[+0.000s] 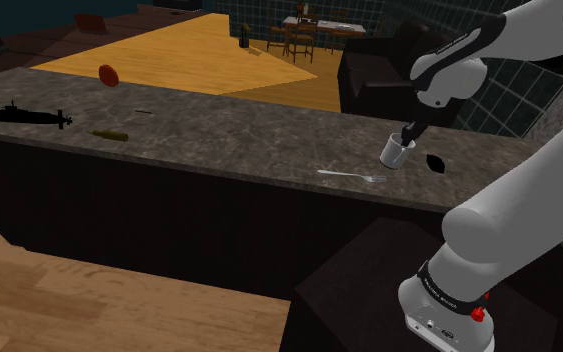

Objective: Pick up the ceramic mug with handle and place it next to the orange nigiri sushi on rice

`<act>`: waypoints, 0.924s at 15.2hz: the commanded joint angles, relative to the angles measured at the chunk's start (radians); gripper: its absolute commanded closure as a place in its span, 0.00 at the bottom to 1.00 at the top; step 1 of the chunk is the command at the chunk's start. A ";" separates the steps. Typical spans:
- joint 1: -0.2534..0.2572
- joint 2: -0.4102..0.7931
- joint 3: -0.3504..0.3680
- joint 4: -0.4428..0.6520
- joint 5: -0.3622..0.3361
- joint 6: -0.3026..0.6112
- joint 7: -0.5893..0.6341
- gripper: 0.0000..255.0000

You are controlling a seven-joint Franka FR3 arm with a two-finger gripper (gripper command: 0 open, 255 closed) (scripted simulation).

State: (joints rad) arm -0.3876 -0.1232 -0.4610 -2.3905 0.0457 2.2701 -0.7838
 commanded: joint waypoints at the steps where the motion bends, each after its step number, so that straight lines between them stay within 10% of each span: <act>1: 0.000 0.000 0.000 0.000 0.000 0.001 0.000 1.00; 3: 0.000 0.000 0.000 0.000 0.000 0.001 0.000 1.00; 4: 0.000 0.000 0.000 0.000 0.000 0.001 0.000 0.00; 14: -0.010 -0.073 0.008 0.067 -0.040 -0.132 0.030 0.00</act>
State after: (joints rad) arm -0.3961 -0.1936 -0.4520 -2.3346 0.0071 2.1529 -0.7537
